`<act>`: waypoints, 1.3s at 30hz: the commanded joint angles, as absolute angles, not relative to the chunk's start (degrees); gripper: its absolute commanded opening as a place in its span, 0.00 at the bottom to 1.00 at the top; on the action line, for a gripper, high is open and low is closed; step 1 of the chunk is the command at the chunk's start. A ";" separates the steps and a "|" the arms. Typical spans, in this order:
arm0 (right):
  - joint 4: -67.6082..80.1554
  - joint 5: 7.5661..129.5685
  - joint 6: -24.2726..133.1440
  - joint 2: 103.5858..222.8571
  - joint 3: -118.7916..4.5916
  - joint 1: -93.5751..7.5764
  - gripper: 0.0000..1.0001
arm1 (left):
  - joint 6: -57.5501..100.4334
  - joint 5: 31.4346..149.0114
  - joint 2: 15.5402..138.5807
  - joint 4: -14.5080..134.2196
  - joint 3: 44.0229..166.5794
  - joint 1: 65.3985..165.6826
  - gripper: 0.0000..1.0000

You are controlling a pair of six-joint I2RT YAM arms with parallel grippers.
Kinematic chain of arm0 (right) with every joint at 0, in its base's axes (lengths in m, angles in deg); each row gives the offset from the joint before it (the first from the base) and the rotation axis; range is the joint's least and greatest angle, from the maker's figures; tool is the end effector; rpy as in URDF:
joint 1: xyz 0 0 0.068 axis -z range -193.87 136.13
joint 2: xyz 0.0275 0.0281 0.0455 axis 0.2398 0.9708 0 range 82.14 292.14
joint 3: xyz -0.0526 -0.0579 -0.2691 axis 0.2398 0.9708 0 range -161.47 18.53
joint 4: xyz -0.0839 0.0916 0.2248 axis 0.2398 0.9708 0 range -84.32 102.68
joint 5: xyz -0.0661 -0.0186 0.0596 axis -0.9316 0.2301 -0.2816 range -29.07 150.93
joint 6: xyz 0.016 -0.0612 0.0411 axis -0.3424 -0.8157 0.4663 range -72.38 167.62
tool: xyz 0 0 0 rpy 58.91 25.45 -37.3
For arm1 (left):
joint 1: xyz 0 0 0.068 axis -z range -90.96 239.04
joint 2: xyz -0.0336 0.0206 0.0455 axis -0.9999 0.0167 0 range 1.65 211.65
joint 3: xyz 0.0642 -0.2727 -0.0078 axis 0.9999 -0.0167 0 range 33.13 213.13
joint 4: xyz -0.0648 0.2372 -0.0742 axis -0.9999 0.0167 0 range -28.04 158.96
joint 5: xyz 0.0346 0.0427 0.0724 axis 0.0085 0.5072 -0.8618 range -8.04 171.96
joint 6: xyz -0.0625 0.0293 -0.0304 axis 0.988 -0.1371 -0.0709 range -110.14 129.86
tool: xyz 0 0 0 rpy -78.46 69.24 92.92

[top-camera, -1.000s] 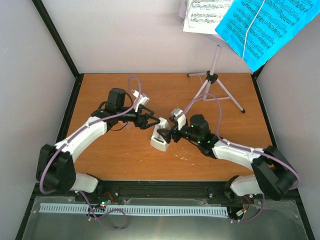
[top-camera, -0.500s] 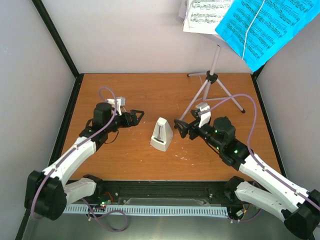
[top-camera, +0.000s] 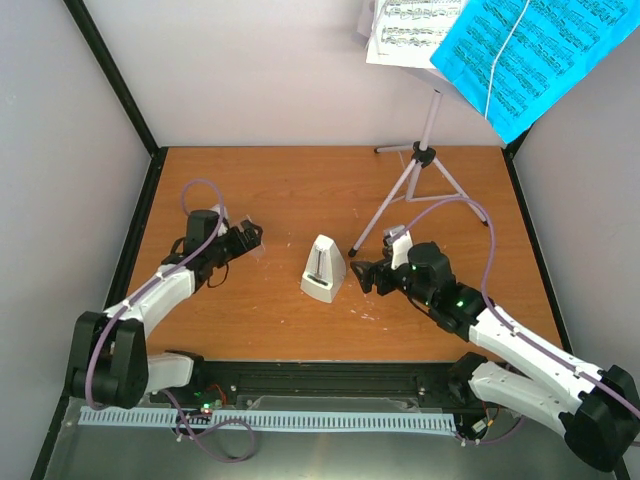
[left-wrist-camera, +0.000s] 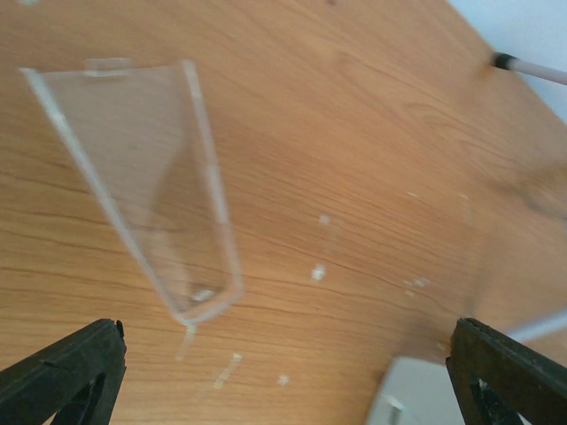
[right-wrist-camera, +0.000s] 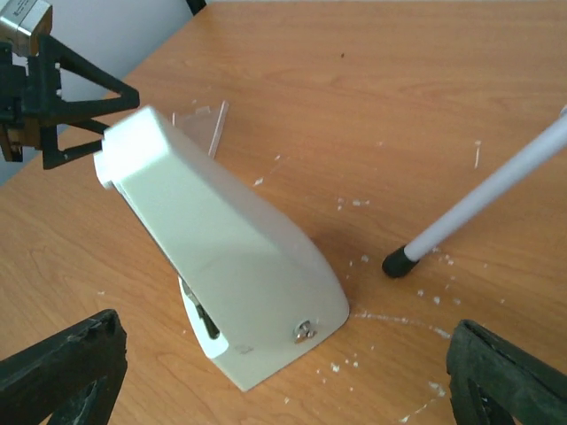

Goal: Pack up the instrument practice props

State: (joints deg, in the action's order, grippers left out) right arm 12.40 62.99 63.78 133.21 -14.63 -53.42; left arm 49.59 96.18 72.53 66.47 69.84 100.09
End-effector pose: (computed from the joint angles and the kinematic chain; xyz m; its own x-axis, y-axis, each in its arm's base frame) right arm 0.1691 0.1426 0.2508 -0.4927 -0.0462 -0.8690 -0.5459 0.7940 0.2674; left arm 0.2613 -0.0669 0.2002 -0.7107 -0.4926 -0.5023 -0.1046 0.7800 -0.6169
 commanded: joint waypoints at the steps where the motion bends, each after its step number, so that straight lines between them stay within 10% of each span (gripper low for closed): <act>1: 10.73 65.47 67.87 133.00 -12.52 -53.34 0.96 | 51.88 85.40 74.98 68.52 71.36 99.35 1.00; 18: 14.98 71.01 66.77 125.96 -11.62 -53.34 0.94 | 49.28 80.18 100.66 72.22 89.81 94.05 0.68; 39: 17.06 67.73 65.99 127.08 -13.27 -53.33 0.94 | 48.03 79.31 104.04 71.74 88.34 94.05 0.24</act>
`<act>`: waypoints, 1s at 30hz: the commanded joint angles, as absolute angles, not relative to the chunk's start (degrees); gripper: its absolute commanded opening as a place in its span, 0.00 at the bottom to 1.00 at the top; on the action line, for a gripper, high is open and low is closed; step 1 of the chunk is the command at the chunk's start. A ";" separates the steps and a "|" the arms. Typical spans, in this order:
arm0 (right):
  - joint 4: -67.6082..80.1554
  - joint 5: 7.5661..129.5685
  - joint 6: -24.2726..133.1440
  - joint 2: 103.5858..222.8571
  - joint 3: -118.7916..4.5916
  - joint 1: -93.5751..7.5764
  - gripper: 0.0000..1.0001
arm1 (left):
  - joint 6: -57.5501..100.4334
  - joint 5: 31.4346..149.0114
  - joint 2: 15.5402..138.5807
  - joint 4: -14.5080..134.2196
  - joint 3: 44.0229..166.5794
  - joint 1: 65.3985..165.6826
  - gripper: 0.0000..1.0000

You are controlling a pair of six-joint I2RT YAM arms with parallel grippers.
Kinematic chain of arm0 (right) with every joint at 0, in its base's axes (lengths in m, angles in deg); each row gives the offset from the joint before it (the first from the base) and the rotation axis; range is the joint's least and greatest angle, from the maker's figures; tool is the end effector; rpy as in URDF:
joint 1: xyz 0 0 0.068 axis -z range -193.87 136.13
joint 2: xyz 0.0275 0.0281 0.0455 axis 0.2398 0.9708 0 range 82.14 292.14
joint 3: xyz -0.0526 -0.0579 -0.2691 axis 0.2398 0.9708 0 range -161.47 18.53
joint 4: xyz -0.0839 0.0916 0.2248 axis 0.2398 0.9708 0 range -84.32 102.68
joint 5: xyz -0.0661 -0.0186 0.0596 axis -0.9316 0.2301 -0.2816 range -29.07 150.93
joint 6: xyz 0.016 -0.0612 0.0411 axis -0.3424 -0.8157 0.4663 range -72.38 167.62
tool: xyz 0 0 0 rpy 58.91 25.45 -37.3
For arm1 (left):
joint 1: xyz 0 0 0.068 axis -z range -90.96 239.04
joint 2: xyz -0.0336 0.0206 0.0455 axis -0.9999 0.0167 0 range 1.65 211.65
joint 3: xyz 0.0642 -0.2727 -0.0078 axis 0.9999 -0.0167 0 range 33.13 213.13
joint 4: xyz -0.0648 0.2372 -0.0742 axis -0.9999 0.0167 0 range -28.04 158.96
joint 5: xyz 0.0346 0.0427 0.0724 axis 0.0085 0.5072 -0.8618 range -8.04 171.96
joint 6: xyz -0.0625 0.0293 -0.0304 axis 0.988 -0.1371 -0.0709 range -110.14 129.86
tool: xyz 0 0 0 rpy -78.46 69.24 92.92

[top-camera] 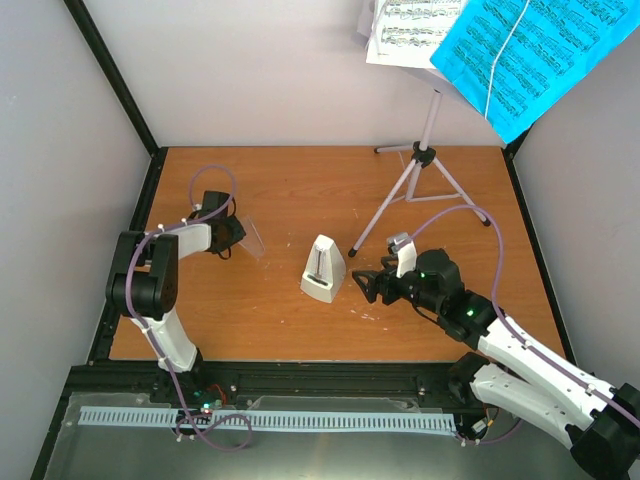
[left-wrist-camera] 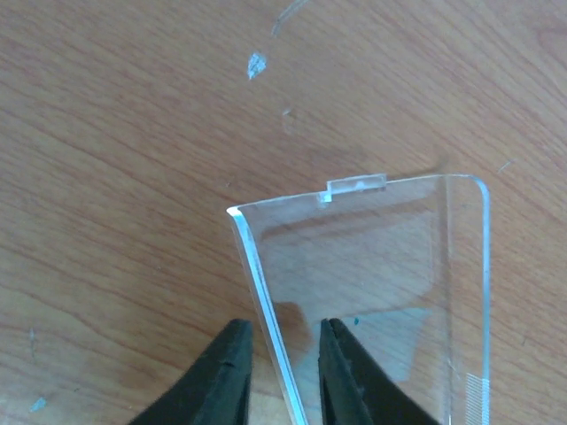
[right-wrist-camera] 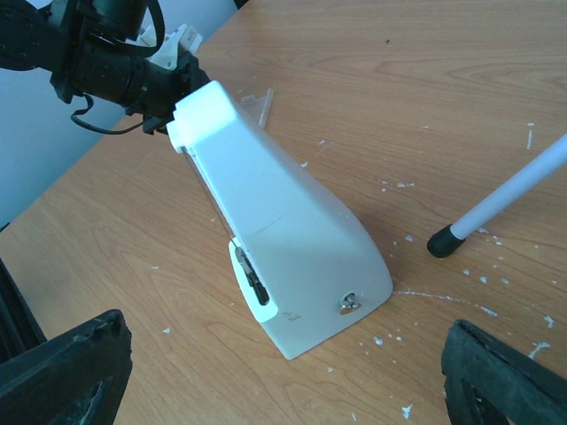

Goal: Pack up the instrument practice props

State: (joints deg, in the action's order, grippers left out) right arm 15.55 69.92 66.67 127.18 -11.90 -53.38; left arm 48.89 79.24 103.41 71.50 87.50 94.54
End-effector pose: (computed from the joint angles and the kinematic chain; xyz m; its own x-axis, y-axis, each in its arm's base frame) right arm 0.1480 0.1349 0.2465 -0.5430 -0.0300 -0.8392 -0.5933 0.7208 0.3582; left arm 0.3558 -0.0312 0.1281 -0.6920 -0.5653 -0.4490 -0.4711 0.8248 -0.3126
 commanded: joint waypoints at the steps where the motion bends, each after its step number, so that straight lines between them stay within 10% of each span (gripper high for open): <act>1: 17.32 67.30 65.99 126.92 -13.40 -53.34 0.94 | 48.21 79.43 103.92 71.65 88.00 94.06 0.20; 8: 15.66 65.78 63.45 126.81 -13.52 -53.34 0.95 | 48.19 80.59 101.59 72.70 86.95 94.05 0.00; 30: -14.59 60.54 38.80 130.33 -12.94 -69.27 1.00 | 62.00 131.85 72.81 78.71 77.66 94.05 0.00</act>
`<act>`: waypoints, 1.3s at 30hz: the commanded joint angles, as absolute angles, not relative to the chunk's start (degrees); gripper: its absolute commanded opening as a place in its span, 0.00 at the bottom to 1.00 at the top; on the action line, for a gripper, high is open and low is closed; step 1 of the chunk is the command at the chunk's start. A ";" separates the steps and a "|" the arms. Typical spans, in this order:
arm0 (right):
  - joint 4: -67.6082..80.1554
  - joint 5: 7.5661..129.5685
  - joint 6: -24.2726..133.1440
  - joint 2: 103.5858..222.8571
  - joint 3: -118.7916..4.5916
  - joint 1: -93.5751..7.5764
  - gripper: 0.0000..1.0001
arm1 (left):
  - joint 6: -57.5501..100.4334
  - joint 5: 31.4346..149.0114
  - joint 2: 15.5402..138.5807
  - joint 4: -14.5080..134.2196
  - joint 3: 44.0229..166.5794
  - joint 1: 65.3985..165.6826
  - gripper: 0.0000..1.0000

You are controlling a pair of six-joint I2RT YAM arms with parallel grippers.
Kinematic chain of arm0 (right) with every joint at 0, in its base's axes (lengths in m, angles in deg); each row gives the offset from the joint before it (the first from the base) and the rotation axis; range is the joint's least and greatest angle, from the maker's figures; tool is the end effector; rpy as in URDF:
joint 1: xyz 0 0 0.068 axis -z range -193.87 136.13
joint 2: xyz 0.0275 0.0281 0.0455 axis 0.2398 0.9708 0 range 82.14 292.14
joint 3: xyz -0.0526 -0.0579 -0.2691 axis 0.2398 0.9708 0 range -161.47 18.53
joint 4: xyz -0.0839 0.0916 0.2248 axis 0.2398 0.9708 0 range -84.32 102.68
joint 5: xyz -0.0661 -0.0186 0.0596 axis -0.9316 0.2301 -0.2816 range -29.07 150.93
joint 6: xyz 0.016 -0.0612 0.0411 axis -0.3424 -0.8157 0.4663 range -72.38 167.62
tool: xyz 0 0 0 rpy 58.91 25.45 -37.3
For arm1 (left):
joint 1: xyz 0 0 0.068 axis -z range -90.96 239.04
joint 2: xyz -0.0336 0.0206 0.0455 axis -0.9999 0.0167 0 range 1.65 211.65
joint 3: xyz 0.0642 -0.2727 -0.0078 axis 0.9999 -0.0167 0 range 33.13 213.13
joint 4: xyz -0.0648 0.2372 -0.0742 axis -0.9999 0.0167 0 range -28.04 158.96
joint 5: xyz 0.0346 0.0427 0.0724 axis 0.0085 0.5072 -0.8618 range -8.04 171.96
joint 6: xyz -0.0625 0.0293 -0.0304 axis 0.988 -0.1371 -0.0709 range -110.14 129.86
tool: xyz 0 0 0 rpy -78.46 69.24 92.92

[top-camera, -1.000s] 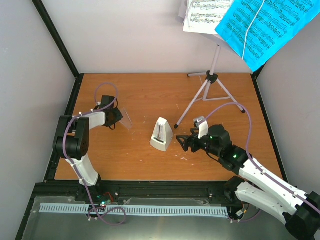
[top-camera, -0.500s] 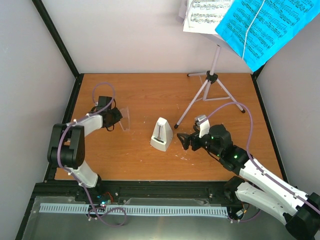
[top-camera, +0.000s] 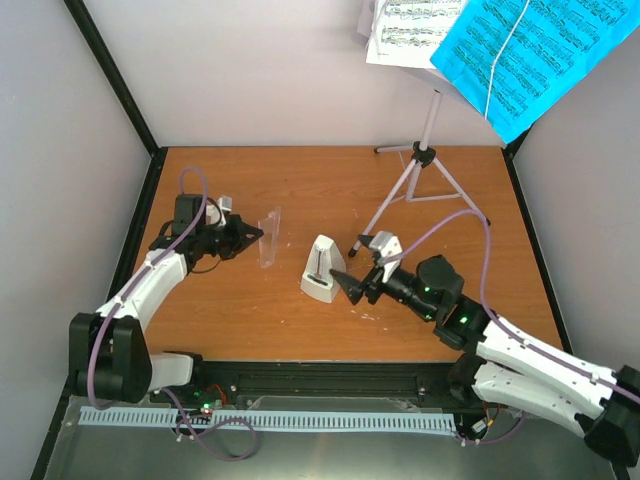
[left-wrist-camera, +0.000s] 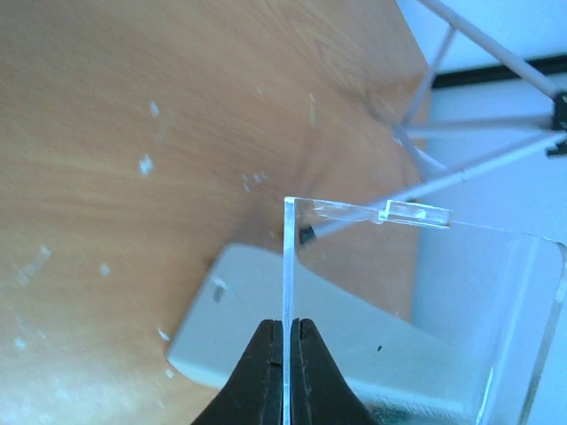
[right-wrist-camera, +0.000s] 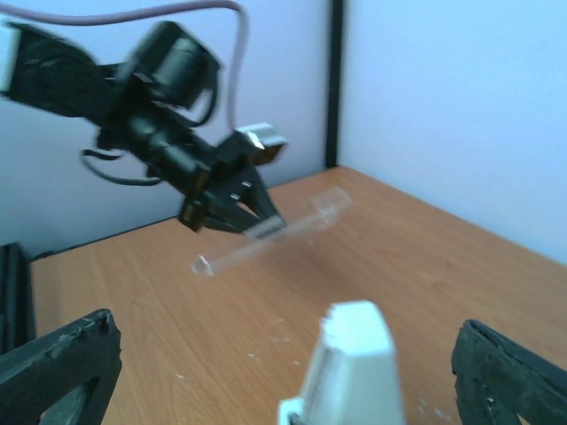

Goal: Pack up the instrument practice props

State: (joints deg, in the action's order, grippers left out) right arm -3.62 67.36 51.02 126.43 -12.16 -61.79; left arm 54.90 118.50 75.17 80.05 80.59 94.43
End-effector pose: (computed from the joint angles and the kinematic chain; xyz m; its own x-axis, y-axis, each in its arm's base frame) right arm 0.1353 0.1604 0.2948 -0.0983 -0.0209 -0.9949 -0.8080 0.5854 0.0675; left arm 0.2700 -0.0635 0.2353 -0.8443 -0.4915 -0.2136 -0.1369 0.5833 -0.8007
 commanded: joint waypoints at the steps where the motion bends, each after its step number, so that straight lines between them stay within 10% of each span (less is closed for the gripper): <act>1: -16.92 58.63 36.26 131.77 -12.96 -71.54 1.00 | 64.37 133.42 71.64 77.37 76.29 94.05 0.00; 39: -39.60 43.70 -5.11 170.47 -23.39 -87.44 0.85 | 67.43 142.74 69.33 96.57 78.97 94.14 0.00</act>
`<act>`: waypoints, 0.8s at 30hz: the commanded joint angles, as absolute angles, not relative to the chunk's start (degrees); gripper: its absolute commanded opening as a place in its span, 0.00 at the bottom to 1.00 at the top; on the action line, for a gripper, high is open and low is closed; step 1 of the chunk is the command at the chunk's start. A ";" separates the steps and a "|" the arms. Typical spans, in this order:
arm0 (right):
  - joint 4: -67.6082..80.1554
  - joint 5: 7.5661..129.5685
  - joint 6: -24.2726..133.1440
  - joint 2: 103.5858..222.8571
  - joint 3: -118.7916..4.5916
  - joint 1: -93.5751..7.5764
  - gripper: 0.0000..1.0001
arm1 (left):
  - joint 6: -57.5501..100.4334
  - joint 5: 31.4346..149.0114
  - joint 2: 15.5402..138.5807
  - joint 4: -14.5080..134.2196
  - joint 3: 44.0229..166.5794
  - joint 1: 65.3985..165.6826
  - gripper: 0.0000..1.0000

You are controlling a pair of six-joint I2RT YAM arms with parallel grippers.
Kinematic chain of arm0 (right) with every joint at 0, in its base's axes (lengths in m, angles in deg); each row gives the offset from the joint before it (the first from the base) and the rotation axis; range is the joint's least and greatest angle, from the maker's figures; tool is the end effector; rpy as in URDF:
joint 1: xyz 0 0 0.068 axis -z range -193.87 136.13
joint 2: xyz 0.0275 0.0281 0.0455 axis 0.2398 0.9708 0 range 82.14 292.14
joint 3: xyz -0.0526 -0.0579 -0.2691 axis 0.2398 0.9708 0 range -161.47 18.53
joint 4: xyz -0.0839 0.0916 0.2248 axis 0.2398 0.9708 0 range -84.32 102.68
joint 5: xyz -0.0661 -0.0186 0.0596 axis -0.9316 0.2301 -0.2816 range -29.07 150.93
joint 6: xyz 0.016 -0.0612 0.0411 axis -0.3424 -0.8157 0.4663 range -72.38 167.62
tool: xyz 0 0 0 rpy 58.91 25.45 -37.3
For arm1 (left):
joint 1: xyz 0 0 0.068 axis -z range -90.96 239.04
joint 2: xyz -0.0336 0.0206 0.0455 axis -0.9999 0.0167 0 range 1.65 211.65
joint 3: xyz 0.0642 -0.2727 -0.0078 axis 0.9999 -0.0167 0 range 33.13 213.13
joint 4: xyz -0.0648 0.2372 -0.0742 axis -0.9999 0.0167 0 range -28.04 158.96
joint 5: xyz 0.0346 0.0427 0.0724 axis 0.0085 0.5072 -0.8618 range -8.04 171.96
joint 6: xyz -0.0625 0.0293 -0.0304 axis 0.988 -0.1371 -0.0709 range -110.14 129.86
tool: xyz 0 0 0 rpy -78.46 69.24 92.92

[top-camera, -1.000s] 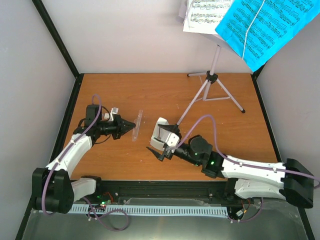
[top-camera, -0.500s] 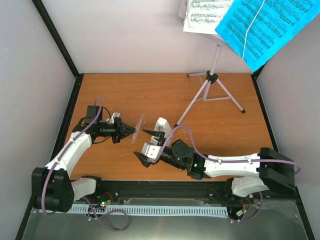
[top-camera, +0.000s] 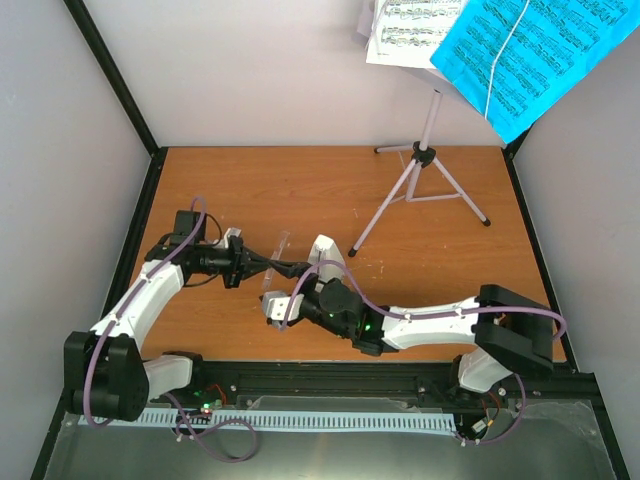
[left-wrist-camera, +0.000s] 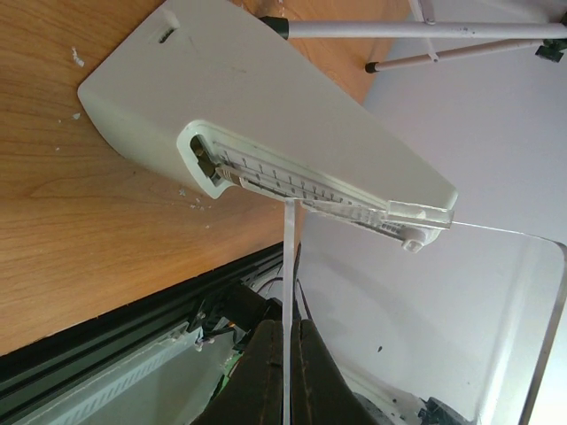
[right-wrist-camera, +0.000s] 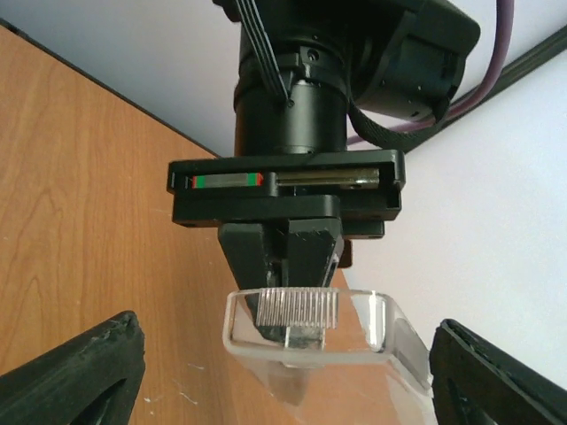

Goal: Pack up the instrument practice props

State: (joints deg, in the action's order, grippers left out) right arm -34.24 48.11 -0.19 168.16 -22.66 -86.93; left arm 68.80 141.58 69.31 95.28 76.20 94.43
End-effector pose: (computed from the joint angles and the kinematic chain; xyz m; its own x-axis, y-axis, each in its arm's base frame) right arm 0.1153 0.3299 0.2461 0.6267 -0.4221 -0.6551 -0.6016 0.2722 -0.7510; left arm 0.2103 -0.0749 0.2295 -0.8667 -0.3535 0.3520 -0.4626 0.3059 -0.8321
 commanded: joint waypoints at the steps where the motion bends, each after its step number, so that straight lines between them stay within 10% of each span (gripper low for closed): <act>1: -40.44 42.71 -5.68 171.34 -23.71 -87.46 0.82 | 67.35 142.78 69.31 96.52 78.93 94.14 0.00; 17: -54.13 36.54 -15.21 178.80 -24.71 -87.41 0.49 | 64.81 141.64 68.40 95.74 79.92 94.14 0.04; 20: -54.87 36.80 -14.66 178.26 -24.34 -87.43 0.48 | 63.81 142.61 67.91 92.50 79.68 94.14 0.31; 24: -56.13 36.76 -12.86 175.48 -22.83 -87.43 0.48 | 62.72 143.43 67.96 87.27 78.27 94.14 0.98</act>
